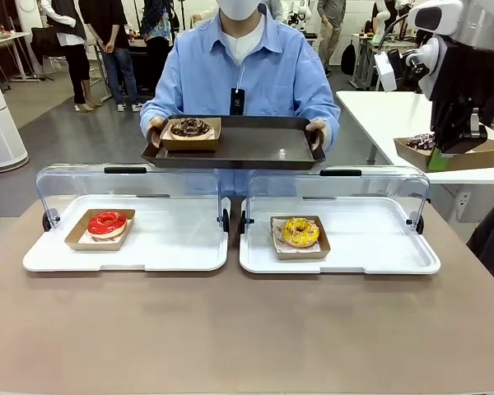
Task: Provide the desired donut to the person.
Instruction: Place the picked Paper togo box onto the Handle tray extended by the person.
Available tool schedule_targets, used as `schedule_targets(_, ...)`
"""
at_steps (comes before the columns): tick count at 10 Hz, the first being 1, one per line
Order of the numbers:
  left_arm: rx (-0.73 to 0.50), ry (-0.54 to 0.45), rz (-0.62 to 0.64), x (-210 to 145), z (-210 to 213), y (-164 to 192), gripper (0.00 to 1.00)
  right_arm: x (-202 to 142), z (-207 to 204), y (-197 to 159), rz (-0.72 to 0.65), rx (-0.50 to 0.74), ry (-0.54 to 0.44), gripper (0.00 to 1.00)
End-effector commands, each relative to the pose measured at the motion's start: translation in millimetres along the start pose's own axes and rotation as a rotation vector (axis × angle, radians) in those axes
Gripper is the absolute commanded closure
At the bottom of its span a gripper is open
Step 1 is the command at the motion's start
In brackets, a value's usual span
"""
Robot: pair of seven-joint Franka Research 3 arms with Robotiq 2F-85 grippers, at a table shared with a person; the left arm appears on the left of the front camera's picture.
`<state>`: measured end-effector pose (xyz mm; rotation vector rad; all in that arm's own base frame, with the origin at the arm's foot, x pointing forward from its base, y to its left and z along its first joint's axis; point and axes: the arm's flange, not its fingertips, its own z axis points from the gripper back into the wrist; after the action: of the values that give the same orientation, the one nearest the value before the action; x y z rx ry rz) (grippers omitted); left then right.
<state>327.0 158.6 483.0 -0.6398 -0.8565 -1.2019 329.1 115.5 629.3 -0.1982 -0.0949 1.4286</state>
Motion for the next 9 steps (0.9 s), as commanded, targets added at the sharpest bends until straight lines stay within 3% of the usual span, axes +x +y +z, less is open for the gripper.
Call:
schedule_targets(1,0.011,-0.006,0.013,1,1,0,0.00,3,4,1,-0.016,-0.004,0.018,1.00)
schedule_targets(7,0.011,-0.006,0.013,1,1,0,0.00,0,0,0,0.000,0.000,0.000,0.98)
schedule_targets(9,0.011,-0.006,0.013,1,1,0,0.00,26,29,-11,-0.007,-0.068,-0.036,0.98)
